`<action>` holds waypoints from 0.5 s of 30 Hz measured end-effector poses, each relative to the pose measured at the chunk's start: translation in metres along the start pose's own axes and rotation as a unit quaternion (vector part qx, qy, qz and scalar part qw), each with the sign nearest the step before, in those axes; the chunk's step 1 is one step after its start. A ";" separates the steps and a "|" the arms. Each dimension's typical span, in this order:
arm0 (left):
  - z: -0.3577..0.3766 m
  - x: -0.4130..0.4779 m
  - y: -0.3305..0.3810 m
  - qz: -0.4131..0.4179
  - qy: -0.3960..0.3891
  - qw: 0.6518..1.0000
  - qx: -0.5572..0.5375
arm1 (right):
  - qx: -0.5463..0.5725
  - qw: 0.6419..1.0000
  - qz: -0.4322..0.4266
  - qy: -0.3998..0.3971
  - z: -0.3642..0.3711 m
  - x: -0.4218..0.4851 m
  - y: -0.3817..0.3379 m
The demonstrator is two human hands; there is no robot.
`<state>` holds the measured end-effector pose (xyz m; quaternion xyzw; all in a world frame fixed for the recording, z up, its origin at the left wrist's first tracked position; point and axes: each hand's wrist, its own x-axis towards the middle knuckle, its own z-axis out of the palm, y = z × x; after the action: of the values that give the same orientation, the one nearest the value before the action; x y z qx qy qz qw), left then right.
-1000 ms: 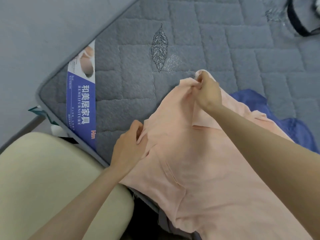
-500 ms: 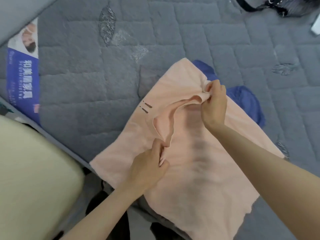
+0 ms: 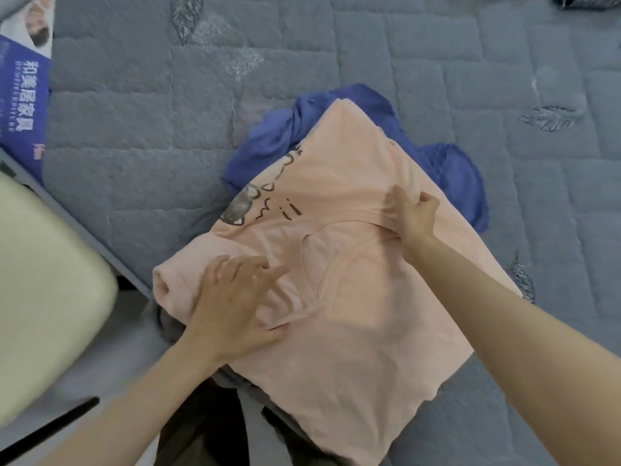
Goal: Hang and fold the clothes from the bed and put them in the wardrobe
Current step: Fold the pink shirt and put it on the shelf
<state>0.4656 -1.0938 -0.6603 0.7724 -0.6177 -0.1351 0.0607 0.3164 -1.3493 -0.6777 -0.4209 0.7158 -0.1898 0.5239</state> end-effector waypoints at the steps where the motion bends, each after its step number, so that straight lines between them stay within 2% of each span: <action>1: -0.005 -0.004 -0.009 0.002 -0.022 1.000 0.021 | 0.008 1.000 0.011 -0.003 0.007 0.001 -0.006; 3: -0.013 -0.011 -0.022 0.006 -0.049 0.997 0.057 | 0.011 1.000 0.004 0.000 0.020 0.002 -0.017; 5: -0.019 -0.016 -0.029 -0.003 -0.051 0.997 0.061 | -0.011 0.998 -0.055 0.013 0.029 0.002 -0.022; 7: -0.024 -0.019 -0.028 -0.039 -0.052 0.998 0.018 | -0.016 0.991 -0.126 0.041 0.031 -0.004 -0.029; 9: -0.030 -0.020 -0.021 -0.058 -0.042 0.997 -0.009 | -0.015 0.986 -0.153 0.067 0.024 -0.008 -0.032; 11: -0.031 -0.020 -0.010 -0.032 -0.061 0.997 -0.021 | -0.039 0.987 -0.135 0.081 0.011 -0.007 -0.029; 13: -0.030 -0.019 0.000 -0.015 -0.122 0.992 -0.031 | -0.057 0.995 -0.059 0.049 -0.004 -0.003 -0.022; 15: -0.027 -0.016 0.008 -0.035 -0.130 0.989 -0.062 | -0.105 0.993 0.007 0.045 -0.015 -0.004 -0.016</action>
<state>0.4627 -1.0821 -0.6304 0.7640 -0.5836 -0.2743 0.0233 0.3096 -1.3582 -0.6582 -0.4596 0.7574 -0.1287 0.4456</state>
